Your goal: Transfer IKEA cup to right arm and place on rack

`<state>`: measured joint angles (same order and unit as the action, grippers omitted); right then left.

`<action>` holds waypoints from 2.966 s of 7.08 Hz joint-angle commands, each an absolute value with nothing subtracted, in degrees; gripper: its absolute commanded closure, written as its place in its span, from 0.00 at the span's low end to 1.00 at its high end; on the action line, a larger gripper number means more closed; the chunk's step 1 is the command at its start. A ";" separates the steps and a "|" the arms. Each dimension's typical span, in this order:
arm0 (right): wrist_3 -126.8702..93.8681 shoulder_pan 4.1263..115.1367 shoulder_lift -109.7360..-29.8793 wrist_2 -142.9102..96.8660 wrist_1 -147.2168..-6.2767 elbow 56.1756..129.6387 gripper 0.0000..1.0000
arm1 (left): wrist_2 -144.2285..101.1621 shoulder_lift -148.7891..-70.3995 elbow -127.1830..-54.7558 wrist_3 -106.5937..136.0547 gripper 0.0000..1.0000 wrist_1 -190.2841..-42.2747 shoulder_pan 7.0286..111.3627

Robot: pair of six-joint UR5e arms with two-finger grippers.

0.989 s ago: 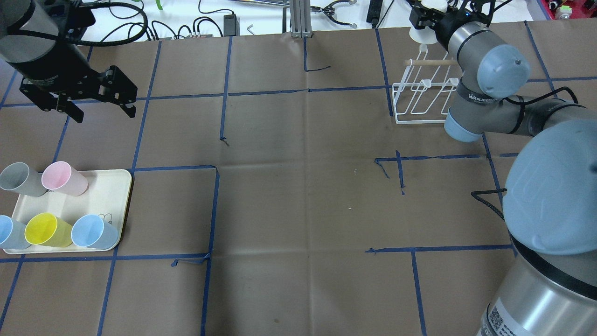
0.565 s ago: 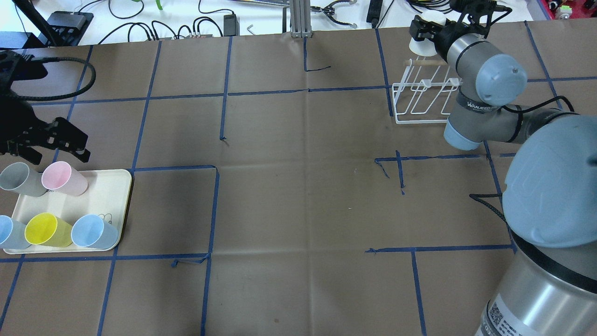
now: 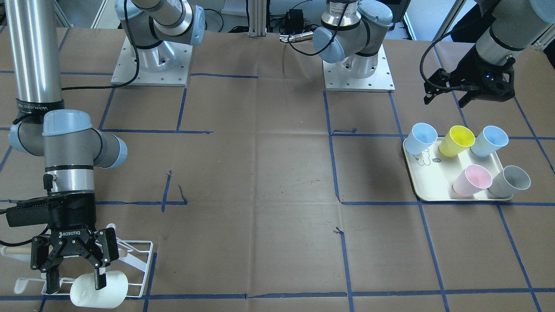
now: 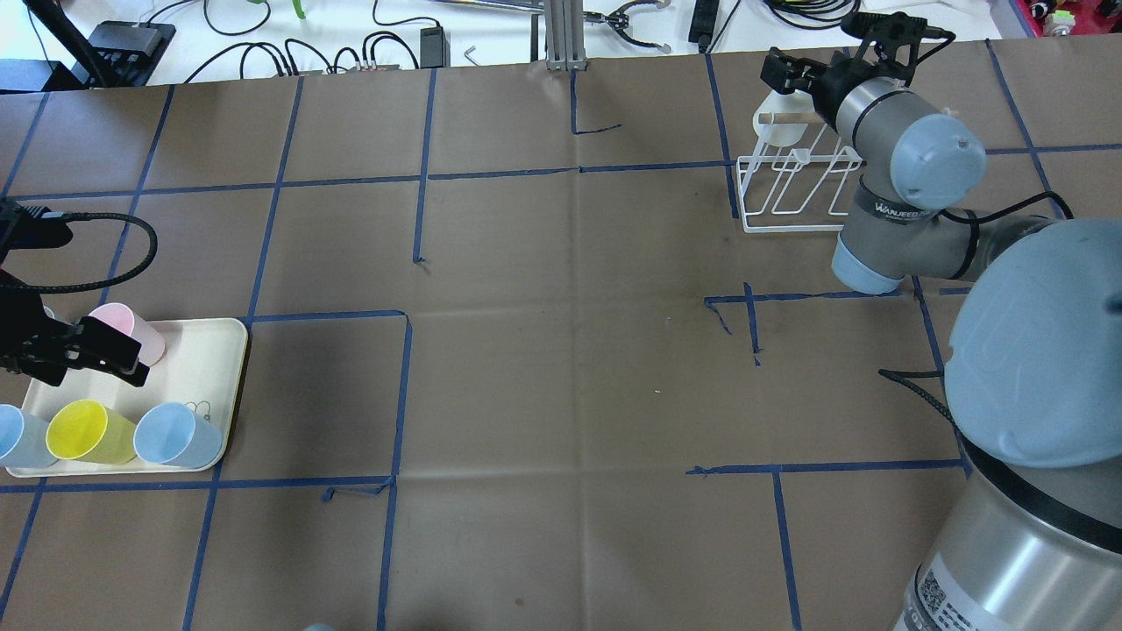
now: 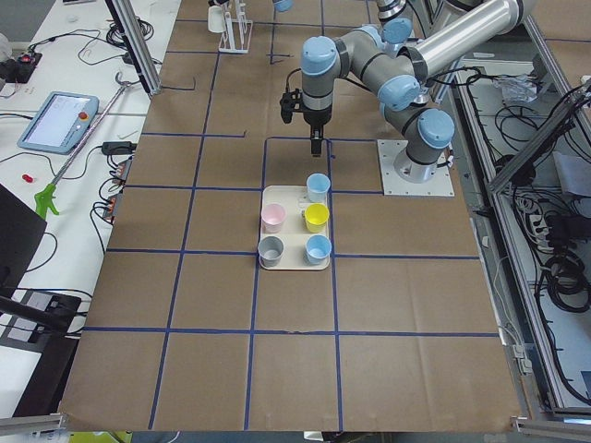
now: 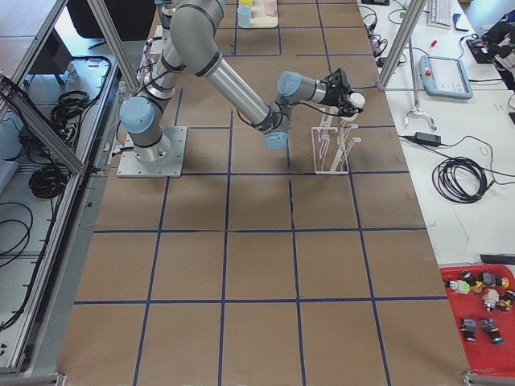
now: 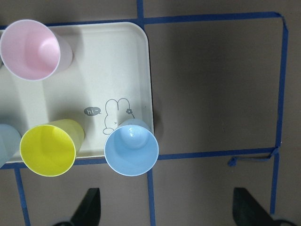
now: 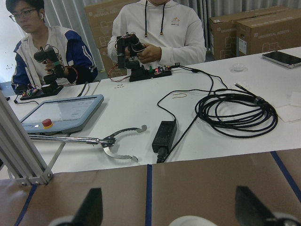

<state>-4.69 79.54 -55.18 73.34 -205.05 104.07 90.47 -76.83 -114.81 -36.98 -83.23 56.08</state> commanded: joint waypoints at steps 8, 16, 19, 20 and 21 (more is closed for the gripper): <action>-13.13 87.96 -80.55 73.21 -191.53 109.83 0.00 | 90.61 -81.37 -136.83 -37.09 0.01 -52.95 55.20; -80.95 98.70 -84.64 80.60 -206.69 122.77 0.00 | 92.80 -83.14 -136.06 -37.09 0.88 -52.21 55.11; -92.02 98.70 -81.48 80.51 -213.48 123.93 0.00 | 92.81 -83.15 -135.79 -37.26 1.00 -52.12 55.02; -92.11 98.61 -81.47 80.59 -213.40 124.01 0.00 | 92.99 -83.06 -134.92 -37.53 1.00 -52.21 55.02; -92.11 98.70 -81.47 80.60 -213.49 124.19 0.00 | 93.08 -82.27 -133.35 -37.53 1.00 -52.82 55.11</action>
<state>-91.85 98.66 -81.59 80.57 -213.24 124.01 92.95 -82.89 -134.80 -37.43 -52.34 55.03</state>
